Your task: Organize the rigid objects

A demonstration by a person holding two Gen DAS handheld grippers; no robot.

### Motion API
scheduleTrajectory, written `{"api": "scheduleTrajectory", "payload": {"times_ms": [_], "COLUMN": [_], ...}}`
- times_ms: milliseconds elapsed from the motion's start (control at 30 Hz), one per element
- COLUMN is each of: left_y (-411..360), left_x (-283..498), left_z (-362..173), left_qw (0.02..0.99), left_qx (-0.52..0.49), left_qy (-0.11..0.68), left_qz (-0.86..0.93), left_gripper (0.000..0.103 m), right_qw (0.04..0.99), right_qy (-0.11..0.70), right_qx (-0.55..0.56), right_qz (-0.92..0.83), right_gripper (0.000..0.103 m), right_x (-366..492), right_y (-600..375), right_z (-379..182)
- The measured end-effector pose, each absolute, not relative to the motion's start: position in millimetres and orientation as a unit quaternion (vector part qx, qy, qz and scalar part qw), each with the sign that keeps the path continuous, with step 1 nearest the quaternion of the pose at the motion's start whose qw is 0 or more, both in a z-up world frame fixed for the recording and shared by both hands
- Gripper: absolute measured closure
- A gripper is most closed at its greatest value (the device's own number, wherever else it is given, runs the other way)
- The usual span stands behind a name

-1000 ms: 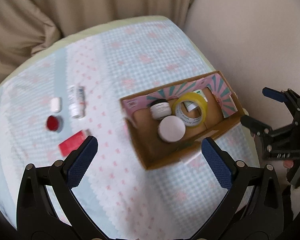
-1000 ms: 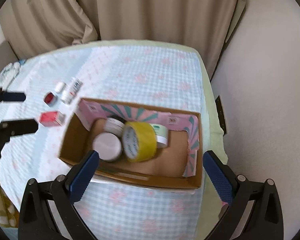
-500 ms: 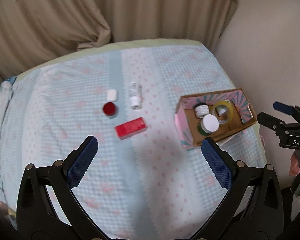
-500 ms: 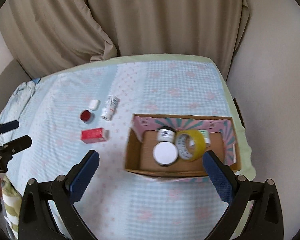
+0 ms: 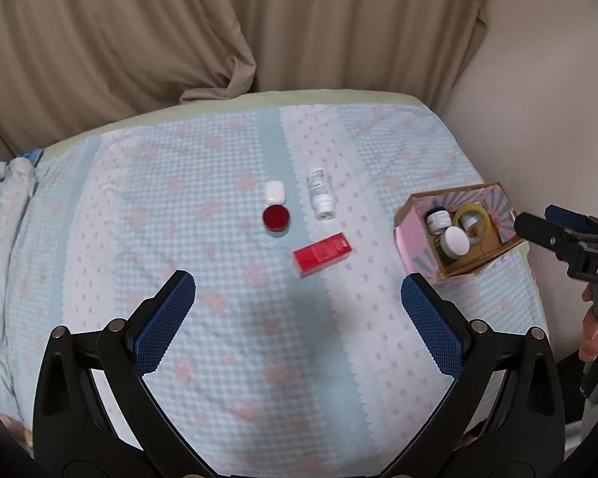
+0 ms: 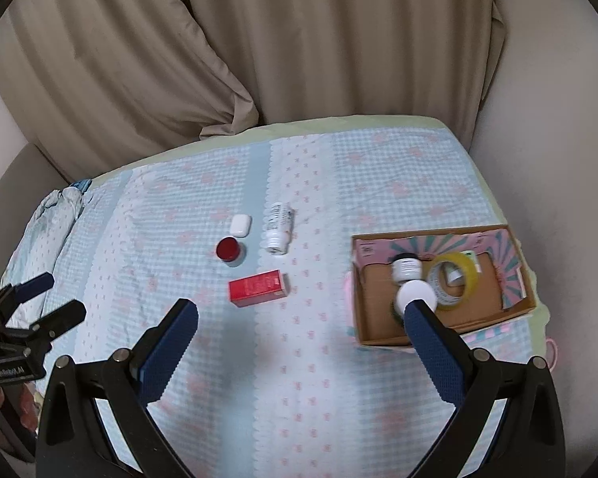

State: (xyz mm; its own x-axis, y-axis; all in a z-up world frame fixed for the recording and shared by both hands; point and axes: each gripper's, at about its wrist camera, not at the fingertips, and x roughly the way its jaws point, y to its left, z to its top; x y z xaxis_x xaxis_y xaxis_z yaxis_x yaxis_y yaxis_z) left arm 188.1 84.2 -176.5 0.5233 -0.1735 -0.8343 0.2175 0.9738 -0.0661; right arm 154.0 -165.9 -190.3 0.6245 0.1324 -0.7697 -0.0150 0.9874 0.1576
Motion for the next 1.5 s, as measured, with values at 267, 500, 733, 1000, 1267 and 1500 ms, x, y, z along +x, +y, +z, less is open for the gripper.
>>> {"api": "scheduleTrajectory", "payload": {"times_ms": [267, 500, 733, 1000, 1267, 1500], "left_y": [120, 136, 125, 89, 71, 57], "left_x": [228, 277, 331, 384, 408, 410], "left_z": [-215, -266, -325, -393, -456, -484], "left_qw": [0.858, 0.843, 0.826, 0.814, 0.814, 0.829], "left_qx": [0.026, 0.016, 0.011, 0.035, 0.041, 0.054], "left_qy": [0.495, 0.521, 0.547, 0.561, 0.557, 0.529], "left_qz": [-0.132, -0.129, -0.135, -0.149, -0.159, -0.17], "left_gripper": [0.0, 0.0, 0.0, 0.005, 0.015, 0.022], "right_qw": [0.884, 0.869, 0.854, 0.831, 0.806, 0.797], "right_qy": [0.457, 0.486, 0.511, 0.55, 0.588, 0.601], "right_qx": [0.095, 0.091, 0.086, 0.072, 0.059, 0.05], "right_qz": [0.016, 0.02, 0.034, 0.036, 0.032, 0.031], "right_gripper": [0.0, 0.0, 0.0, 0.0, 0.0, 0.002], "right_x": [190, 244, 316, 407, 472, 490], "right_y": [-124, -98, -81, -70, -71, -72], "right_z": [-213, -243, -281, -339, -405, -442]}}
